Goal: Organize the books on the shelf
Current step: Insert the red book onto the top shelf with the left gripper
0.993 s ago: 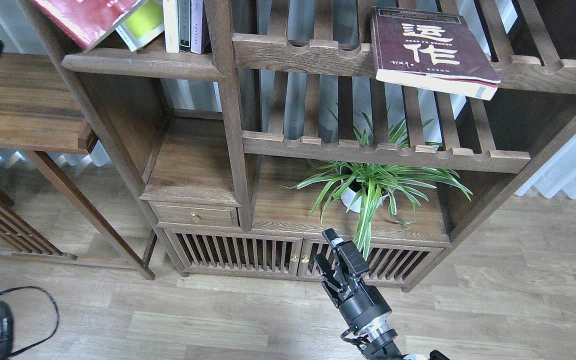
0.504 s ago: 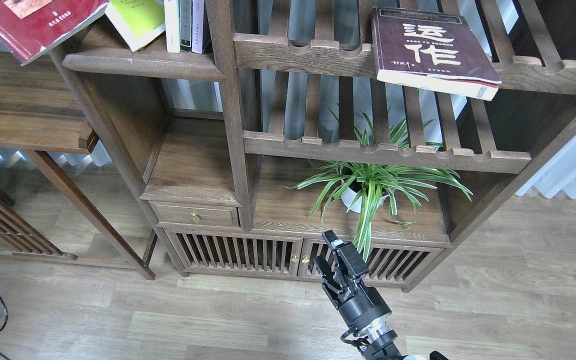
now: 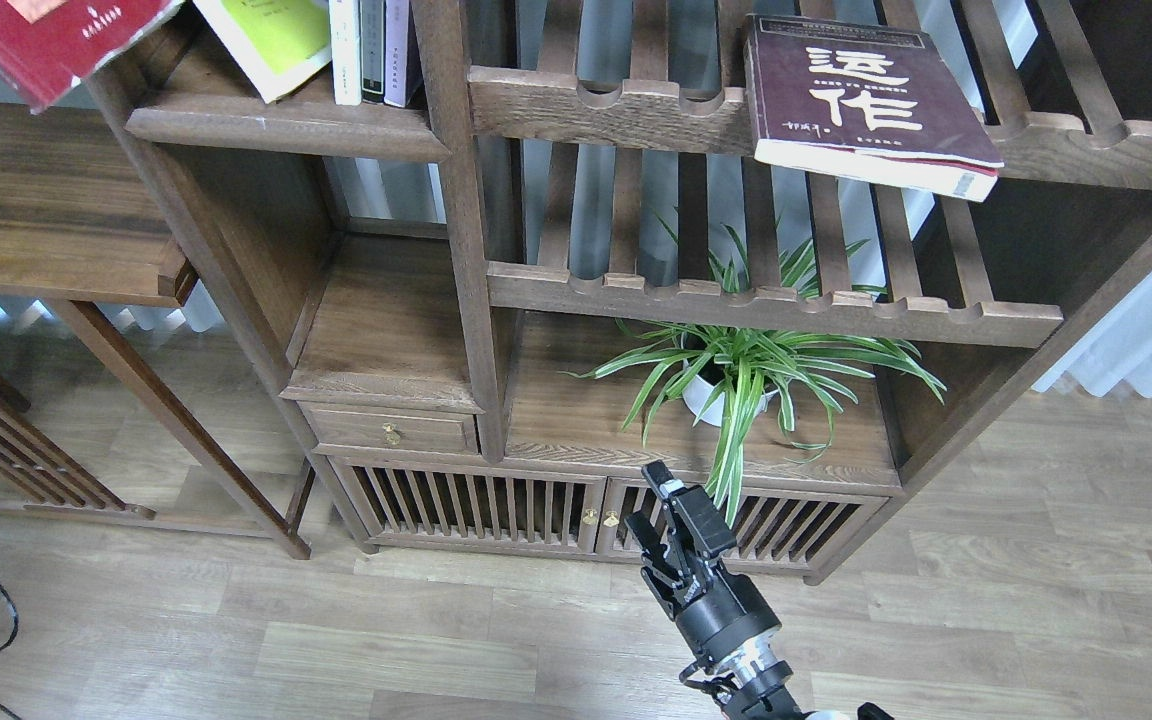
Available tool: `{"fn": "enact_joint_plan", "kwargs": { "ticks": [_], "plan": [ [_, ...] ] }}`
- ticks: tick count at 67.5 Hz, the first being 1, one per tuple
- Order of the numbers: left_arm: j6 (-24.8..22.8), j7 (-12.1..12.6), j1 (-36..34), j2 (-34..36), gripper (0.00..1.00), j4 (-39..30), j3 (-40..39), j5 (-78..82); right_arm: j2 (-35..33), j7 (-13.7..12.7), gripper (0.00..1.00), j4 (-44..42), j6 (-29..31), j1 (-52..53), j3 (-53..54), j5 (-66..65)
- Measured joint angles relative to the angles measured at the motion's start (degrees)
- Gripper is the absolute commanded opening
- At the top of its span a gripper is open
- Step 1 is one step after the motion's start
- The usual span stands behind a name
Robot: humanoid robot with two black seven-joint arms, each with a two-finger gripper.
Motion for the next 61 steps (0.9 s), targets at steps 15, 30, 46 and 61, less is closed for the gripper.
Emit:
{"fn": "enact_joint_plan", "kwargs": {
  "ticks": [15,30,46,61],
  "plan": [
    [0.0,-10.36,-0.69,0.01,0.02,2.56,3.74,7.53,0.0,-0.04,0.98,0.25,0.0,-0.13,-0.82,0.0],
    [0.0,-17.59,-0.96,0.0,0.03,3.39,7.69,12.27,0.0,-0.04,0.98,0.3,0.0,-0.15,-0.92,-0.02],
    [0.0,-20.04,-1.24,0.0,0.03,4.59,9.37,12.76,0.0,-0.04,0.98,0.3,0.0,-0.15,-1.08,-0.08],
    [-0.01,-26.07,-3.17,0.22,0.03,9.18,10.6,15.79,0.0,-0.05,0.98,0.3,0.0,-0.15,-1.62,-0.09]
  ]
}}
